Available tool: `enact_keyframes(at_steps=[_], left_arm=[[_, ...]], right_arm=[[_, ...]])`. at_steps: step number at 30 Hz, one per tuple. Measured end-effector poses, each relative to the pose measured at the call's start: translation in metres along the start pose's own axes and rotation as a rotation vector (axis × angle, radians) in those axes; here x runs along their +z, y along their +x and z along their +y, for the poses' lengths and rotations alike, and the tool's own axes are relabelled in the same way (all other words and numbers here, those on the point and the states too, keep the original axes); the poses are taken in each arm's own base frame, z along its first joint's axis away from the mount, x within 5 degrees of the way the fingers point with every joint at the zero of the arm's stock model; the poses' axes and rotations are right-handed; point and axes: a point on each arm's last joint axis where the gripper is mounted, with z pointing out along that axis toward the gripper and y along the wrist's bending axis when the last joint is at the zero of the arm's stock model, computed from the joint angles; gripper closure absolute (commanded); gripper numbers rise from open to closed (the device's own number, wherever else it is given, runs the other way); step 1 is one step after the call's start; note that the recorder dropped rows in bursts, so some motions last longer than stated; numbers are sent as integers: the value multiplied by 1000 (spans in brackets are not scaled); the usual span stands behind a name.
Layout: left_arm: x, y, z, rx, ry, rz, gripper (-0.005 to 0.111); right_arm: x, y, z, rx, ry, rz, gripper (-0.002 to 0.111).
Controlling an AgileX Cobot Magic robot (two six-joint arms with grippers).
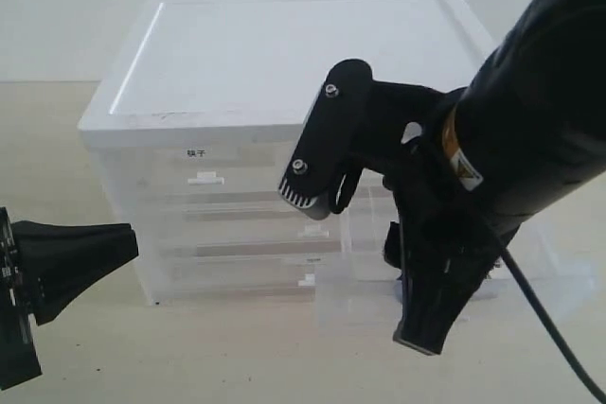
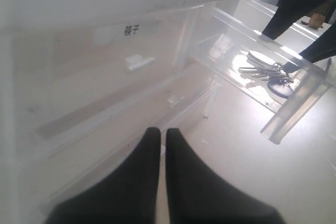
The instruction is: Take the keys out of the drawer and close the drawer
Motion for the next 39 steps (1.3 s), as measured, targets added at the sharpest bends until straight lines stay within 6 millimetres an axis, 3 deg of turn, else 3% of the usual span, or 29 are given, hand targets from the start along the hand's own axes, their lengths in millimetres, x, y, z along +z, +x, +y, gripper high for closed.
enact_keyframes(at_steps=[24, 27, 29, 39], left_arm=[[0, 1, -1, 4, 9, 6, 102], [0, 1, -1, 4, 9, 6, 102], [0, 1, -1, 4, 9, 6, 102], [0, 1, -1, 4, 9, 6, 102]], right_arm=[[37, -14, -1, 0, 83, 76, 64], [39, -15, -1, 11, 85, 88, 83], [39, -16, -1, 10, 85, 91, 105], [37, -14, -3, 7, 99, 96, 108]])
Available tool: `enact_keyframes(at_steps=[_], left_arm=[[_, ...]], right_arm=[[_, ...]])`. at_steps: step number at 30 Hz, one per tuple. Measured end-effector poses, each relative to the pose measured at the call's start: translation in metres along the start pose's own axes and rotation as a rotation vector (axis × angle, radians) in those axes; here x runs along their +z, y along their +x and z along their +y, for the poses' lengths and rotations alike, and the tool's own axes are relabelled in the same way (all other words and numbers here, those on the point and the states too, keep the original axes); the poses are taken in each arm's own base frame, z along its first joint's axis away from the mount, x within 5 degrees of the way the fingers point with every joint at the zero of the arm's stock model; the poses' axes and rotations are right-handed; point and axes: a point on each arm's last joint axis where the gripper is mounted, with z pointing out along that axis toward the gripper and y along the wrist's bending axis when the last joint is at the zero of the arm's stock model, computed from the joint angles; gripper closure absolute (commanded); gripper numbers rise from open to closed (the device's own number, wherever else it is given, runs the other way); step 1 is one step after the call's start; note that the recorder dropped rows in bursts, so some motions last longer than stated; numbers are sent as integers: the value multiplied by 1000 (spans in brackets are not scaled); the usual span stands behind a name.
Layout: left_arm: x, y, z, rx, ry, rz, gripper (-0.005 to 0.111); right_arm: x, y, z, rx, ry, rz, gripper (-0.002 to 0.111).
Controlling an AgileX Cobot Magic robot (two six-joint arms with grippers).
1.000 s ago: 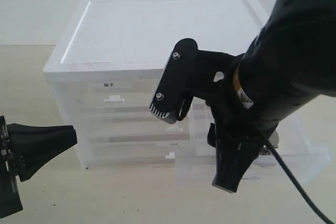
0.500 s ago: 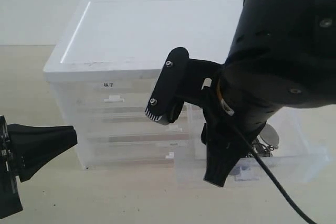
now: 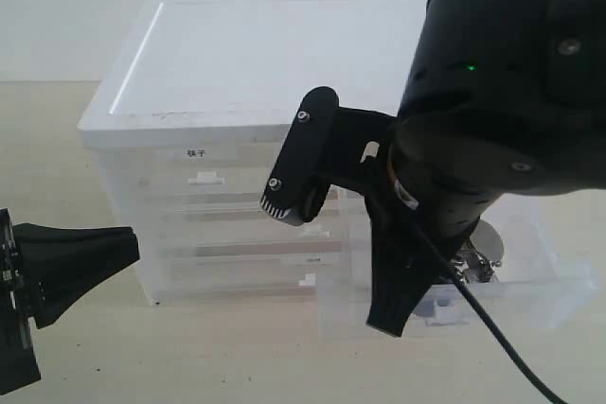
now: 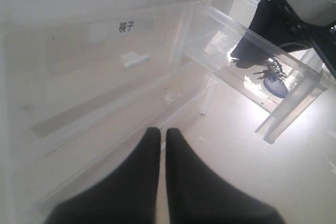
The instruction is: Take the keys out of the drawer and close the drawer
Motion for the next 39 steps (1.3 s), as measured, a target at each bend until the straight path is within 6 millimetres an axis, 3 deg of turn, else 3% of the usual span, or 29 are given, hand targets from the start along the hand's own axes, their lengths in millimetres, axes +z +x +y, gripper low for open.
enact_keyframes(at_steps=[14, 16, 20, 22, 26, 36, 39], left_arm=[[0, 0, 0, 0, 0, 0, 102], [0, 0, 0, 0, 0, 0, 102], [0, 0, 0, -1, 2, 1, 102], [0, 0, -1, -1, 7, 5, 102], [0, 1, -1, -2, 14, 10, 102], [0, 1, -2, -11, 18, 12, 102], [0, 1, -2, -11, 18, 12, 102]], right_arm=[[-46, 22, -17, 76, 36, -130, 105], [-47, 23, -14, 99, -5, -127, 93], [-44, 22, -10, 126, -45, -103, 46], [-41, 21, -8, 144, -48, -87, 38], [-33, 18, -9, 173, -13, -66, 55], [-8, 9, -10, 259, 20, -15, 53], [0, 14, -23, 340, 3, 3, 64]])
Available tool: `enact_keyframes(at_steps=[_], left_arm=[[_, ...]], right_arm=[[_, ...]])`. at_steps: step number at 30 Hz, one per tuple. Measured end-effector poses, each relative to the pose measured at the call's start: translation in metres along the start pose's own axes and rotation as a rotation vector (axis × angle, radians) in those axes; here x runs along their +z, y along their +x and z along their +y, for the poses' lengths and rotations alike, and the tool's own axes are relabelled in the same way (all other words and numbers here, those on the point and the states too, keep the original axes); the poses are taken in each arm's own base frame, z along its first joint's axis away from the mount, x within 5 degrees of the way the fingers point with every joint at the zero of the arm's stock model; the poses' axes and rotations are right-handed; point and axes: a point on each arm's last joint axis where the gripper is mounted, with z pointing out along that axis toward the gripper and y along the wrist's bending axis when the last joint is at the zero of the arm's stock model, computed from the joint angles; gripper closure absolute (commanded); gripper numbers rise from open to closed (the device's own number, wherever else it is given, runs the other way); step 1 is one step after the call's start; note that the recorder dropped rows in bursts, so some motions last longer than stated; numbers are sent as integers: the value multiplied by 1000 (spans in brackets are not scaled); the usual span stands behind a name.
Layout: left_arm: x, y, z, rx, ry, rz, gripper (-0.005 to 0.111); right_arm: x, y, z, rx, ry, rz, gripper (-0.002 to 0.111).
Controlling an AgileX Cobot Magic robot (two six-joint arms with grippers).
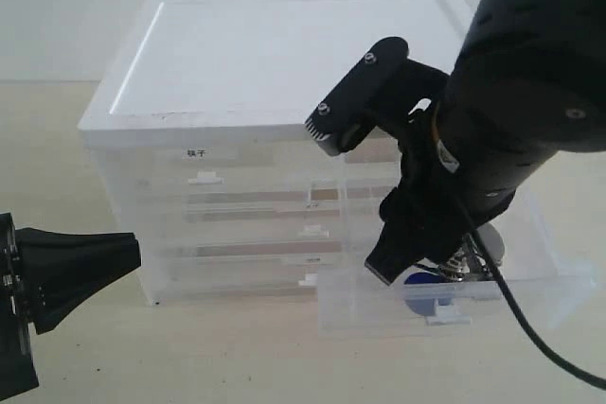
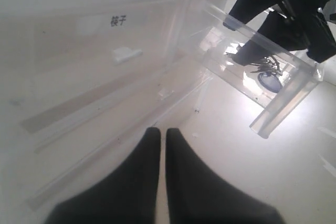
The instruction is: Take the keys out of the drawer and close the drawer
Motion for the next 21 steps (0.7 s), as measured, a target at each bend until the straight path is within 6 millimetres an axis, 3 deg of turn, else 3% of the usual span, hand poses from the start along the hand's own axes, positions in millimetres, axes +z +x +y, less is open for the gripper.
enact_keyframes(at_steps=[6, 7, 15, 21], left_arm=[[0, 0, 0, 0, 0, 0, 102], [0, 0, 0, 0, 0, 0, 102], [0, 0, 0, 0, 0, 0, 102], [0, 0, 0, -2, 0, 0, 102]], right_arm=[[5, -1, -3, 30, -27, 0, 106], [5, -1, -3, 27, -27, 1, 108], [2, -3, -5, 9, -18, -42, 108], [-26, -2, -15, 33, -24, -193, 108]])
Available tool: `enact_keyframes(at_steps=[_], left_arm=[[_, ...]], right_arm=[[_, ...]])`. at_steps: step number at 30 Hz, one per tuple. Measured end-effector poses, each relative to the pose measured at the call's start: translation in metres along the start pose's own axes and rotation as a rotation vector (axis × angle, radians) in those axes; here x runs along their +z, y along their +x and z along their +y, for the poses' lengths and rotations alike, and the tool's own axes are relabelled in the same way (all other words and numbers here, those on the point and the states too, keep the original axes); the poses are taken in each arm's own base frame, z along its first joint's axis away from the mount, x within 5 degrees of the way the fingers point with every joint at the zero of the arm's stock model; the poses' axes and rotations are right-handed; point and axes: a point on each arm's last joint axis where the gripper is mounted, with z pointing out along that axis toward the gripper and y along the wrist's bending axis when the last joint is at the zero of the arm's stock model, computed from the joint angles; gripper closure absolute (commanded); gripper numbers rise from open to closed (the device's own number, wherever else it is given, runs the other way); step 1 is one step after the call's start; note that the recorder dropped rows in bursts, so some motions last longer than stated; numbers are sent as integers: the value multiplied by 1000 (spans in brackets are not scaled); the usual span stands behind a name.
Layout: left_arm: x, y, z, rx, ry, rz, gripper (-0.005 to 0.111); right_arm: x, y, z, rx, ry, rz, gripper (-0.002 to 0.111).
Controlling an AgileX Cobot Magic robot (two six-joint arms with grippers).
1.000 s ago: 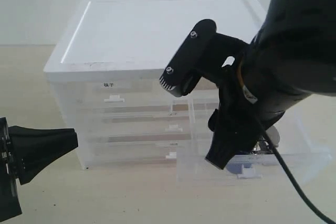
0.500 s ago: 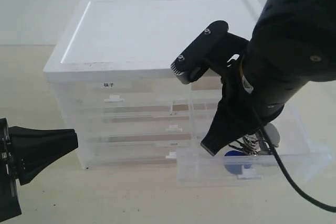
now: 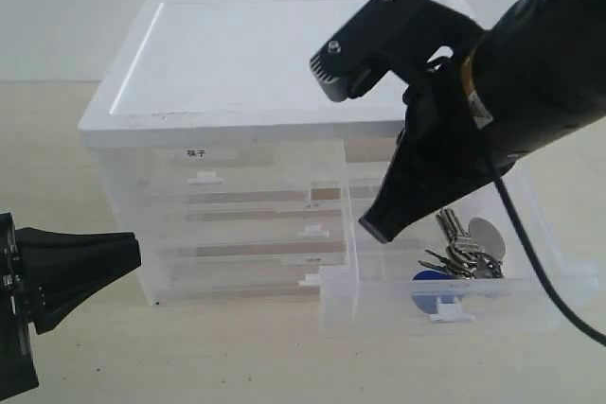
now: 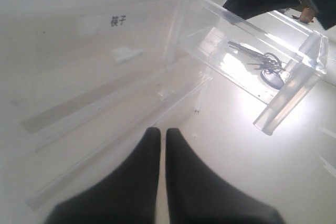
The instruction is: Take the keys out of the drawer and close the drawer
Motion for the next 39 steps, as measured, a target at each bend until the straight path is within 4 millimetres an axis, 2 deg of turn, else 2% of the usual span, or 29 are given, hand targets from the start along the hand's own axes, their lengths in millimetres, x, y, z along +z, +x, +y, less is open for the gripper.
enact_keyframes(at_steps=[3, 5, 7, 10, 11, 12, 20, 23, 28, 33, 39], left_arm=[[0, 0, 0, 0, 0, 0, 102], [0, 0, 0, 0, 0, 0, 102], [0, 0, 0, 0, 0, 0, 102], [0, 0, 0, 0, 0, 0, 102], [0, 0, 0, 0, 0, 0, 102], [0, 0, 0, 1, 2, 1, 102], [0, 1, -1, 5, 11, 6, 102], [0, 1, -1, 5, 13, 7, 102], [0, 1, -1, 5, 13, 7, 102], [0, 1, -1, 5, 13, 7, 102], [0, 1, -1, 5, 13, 7, 102]], right_arm=[[-12, 2, -4, 10, 5, -29, 108], [-15, 5, -5, 20, 2, -8, 102], [-16, 10, -4, 33, -3, 40, 86], [-12, 14, -2, 40, -12, 110, 51], [-10, 15, 0, 41, -16, 130, 43], [-7, 15, 1, 46, -20, 150, 40], [26, 14, 14, 71, -10, 263, 59], [33, 12, 16, 89, -1, 279, 67], [40, 8, 19, 80, 4, 275, 108], [41, 5, 17, 17, 19, 241, 108], [38, -4, 27, -76, -4, 119, 108]])
